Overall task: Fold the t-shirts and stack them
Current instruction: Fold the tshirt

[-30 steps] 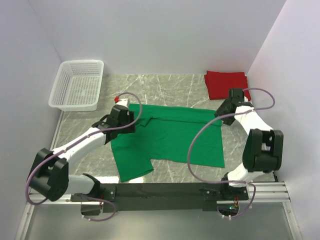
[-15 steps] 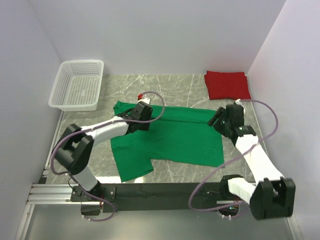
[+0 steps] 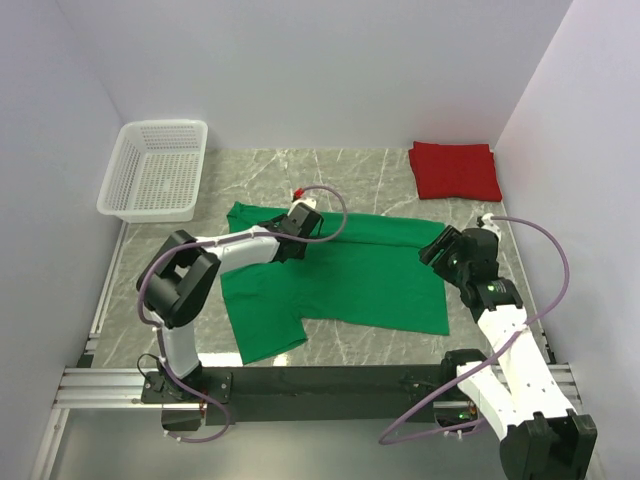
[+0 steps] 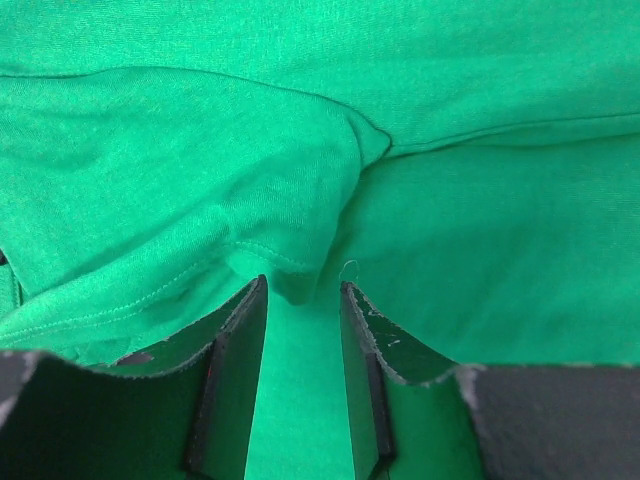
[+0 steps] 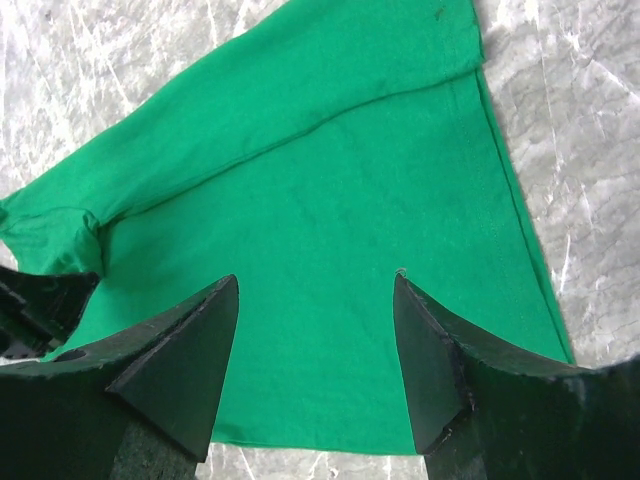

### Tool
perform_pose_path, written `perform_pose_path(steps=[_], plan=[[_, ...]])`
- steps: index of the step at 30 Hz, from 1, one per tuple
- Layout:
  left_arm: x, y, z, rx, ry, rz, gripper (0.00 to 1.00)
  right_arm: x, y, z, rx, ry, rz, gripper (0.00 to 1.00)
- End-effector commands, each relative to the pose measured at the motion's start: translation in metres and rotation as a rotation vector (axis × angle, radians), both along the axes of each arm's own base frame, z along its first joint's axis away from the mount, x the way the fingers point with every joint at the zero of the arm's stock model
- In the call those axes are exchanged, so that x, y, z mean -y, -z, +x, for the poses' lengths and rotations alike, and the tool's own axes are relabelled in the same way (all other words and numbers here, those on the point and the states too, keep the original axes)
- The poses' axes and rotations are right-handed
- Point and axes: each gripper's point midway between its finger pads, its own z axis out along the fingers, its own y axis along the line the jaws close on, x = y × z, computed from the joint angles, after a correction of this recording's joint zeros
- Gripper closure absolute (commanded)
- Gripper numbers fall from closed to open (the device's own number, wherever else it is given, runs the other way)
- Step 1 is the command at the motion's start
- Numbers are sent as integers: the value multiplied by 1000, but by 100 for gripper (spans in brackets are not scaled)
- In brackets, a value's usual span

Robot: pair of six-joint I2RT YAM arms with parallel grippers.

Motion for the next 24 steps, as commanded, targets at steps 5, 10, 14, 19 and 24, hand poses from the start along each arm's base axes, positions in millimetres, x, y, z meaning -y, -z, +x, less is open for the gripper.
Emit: perform_pose_path(steps=[5, 10, 14, 19, 24], plan=[[-4, -6, 18, 68, -4, 97, 60, -1, 1, -2, 15, -5, 24, 30], [-3, -3, 22, 70, 13, 122, 66, -3, 1, -1, 17, -13, 52, 30], [0, -9, 20, 67, 36, 128, 92, -2, -3, 1, 20, -14, 44, 30], [2, -35, 15, 38, 70, 119, 98, 1, -5, 0, 27, -8, 35, 30], [12, -51, 5, -33, 142, 106, 95, 4, -4, 0, 23, -2, 24, 30]])
